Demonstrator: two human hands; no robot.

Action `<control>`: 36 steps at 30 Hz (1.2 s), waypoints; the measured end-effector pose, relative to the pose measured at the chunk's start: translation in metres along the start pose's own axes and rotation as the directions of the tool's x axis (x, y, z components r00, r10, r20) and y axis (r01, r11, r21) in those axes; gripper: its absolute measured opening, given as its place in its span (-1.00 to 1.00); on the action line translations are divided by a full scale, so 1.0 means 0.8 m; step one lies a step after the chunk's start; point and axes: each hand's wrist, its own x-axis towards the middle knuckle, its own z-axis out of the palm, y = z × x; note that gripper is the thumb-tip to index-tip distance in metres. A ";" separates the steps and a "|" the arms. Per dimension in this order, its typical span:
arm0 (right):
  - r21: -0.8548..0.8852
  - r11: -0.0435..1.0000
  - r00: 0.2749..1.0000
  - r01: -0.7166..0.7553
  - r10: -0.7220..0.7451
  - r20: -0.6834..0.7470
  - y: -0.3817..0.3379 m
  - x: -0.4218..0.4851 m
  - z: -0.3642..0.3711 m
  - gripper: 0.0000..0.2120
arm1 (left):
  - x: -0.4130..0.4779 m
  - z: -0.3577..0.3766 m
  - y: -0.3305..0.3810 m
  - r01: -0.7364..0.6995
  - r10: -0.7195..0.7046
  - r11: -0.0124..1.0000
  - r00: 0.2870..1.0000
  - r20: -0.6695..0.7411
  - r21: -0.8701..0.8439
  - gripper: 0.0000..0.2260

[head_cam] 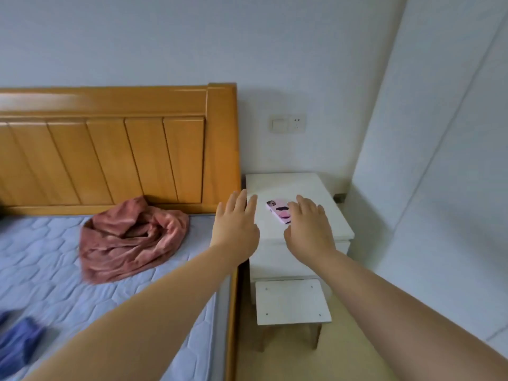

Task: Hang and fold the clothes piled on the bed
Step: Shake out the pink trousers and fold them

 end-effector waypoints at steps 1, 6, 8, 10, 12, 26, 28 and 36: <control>0.001 1.000 0.999 0.023 -0.023 0.028 -0.020 -0.005 0.036 -0.57 | -0.015 0.029 -0.024 0.032 -0.032 0.999 0.999 0.024 -0.003 -0.43; 0.056 0.996 0.992 0.064 -0.070 0.106 -0.122 -0.022 0.189 -0.52 | -0.074 0.155 -0.139 0.140 -0.142 0.990 0.985 0.102 0.033 -0.41; 0.072 0.995 0.989 0.063 -0.072 0.128 -0.158 -0.031 0.234 -0.55 | -0.095 0.189 -0.180 0.184 -0.182 0.983 0.976 0.123 -0.010 -0.41; 0.105 0.993 0.981 0.047 -0.066 0.185 -0.193 -0.045 0.271 -0.55 | -0.124 0.217 -0.219 0.222 -0.213 0.974 0.965 0.151 -0.048 -0.41; 0.130 0.991 0.973 0.027 -0.057 0.226 -0.226 -0.059 0.298 -0.56 | -0.160 0.240 -0.254 0.242 -0.229 0.969 0.958 0.172 -0.054 -0.40; 0.173 0.985 0.865 0.017 -0.101 0.492 -0.393 -0.105 0.414 -0.38 | -0.300 0.380 -0.459 0.576 -0.526 0.815 0.696 0.489 0.058 -0.47; 0.190 0.981 0.852 0.033 -0.127 0.508 -0.410 -0.100 0.426 -0.36 | -0.309 0.403 -0.477 0.572 -0.533 0.814 0.670 0.517 0.098 -0.47; 0.189 0.969 0.824 0.160 -0.237 0.515 -0.456 -0.045 0.480 -0.36 | -0.317 0.471 -0.502 0.570 -0.543 0.821 0.778 0.318 0.007 -0.40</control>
